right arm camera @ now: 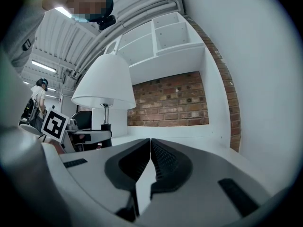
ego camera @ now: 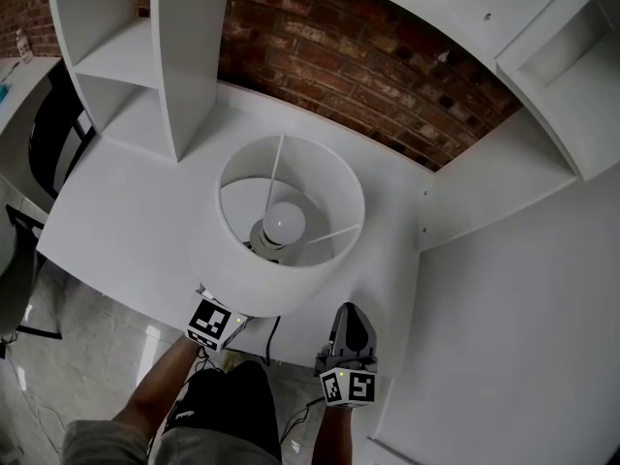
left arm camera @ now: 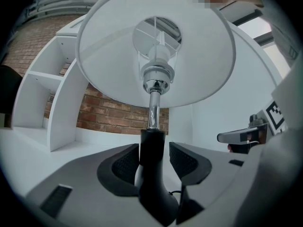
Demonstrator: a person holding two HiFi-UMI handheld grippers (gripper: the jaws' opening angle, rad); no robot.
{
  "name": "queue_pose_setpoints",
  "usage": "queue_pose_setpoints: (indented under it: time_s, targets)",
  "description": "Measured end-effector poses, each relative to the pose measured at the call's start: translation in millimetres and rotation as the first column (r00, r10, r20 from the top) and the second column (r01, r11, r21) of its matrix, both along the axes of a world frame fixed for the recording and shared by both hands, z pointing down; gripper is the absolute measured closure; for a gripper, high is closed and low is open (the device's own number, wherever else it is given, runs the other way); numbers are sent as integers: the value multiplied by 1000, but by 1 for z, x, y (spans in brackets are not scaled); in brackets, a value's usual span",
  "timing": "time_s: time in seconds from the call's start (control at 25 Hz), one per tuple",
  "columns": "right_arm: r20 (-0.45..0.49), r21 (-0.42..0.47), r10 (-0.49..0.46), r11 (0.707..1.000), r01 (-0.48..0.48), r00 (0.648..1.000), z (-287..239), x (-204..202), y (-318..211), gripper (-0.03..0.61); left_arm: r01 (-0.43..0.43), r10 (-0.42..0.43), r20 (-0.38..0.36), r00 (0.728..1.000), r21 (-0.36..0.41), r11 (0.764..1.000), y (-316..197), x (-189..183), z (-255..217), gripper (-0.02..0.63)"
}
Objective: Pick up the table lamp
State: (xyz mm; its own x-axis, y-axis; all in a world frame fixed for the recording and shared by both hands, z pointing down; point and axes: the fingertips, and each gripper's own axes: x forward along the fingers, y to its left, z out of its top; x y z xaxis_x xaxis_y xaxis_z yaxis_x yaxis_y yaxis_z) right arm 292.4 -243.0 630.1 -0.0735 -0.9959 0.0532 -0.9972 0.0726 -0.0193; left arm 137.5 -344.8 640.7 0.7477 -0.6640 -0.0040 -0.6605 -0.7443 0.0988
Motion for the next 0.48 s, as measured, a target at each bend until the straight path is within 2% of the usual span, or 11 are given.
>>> queue_pose_setpoints:
  time_s: [0.32, 0.4, 0.48]
  targets:
    - [2, 0, 8, 1000, -8, 1000, 7, 4, -1, 555, 6, -6, 26, 1000, 5, 1000, -5, 4, 7, 415]
    - [1, 1, 6, 1000, -6, 1000, 7, 4, -1, 555, 17, -17, 30, 999, 9, 1000, -6, 4, 9, 449]
    - [1, 0, 10, 1000, -10, 1000, 9, 5, 0, 555, 5, -5, 53, 999, 9, 1000, -5, 3, 10, 451]
